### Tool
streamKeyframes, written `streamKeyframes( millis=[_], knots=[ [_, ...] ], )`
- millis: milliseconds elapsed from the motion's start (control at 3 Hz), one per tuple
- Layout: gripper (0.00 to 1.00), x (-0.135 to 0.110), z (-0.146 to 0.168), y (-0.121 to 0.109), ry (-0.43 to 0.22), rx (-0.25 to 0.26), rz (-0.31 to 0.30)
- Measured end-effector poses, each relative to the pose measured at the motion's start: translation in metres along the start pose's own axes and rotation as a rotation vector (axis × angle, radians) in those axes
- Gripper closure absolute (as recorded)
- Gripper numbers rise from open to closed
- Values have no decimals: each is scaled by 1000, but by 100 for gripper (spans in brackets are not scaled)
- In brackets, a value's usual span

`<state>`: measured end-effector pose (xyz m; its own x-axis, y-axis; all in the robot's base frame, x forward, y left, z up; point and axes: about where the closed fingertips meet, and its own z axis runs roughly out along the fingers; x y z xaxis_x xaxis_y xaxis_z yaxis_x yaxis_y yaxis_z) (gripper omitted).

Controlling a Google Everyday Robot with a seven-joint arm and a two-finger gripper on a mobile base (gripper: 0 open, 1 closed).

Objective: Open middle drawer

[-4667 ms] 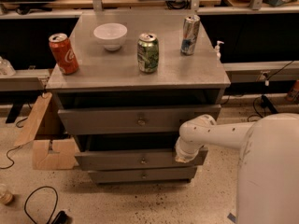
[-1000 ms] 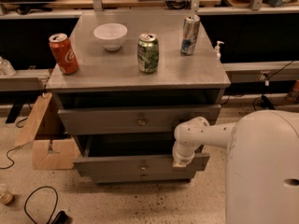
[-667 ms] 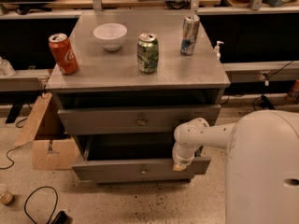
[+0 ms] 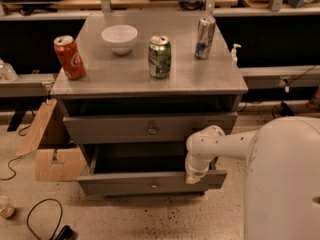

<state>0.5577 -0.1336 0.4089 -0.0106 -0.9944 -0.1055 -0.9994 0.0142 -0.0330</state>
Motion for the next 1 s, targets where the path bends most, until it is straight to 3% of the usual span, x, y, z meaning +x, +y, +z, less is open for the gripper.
streamKeyframes(
  millis=[1000],
  knots=[
    [100,1,-6,9,13,4,13]
  ],
)
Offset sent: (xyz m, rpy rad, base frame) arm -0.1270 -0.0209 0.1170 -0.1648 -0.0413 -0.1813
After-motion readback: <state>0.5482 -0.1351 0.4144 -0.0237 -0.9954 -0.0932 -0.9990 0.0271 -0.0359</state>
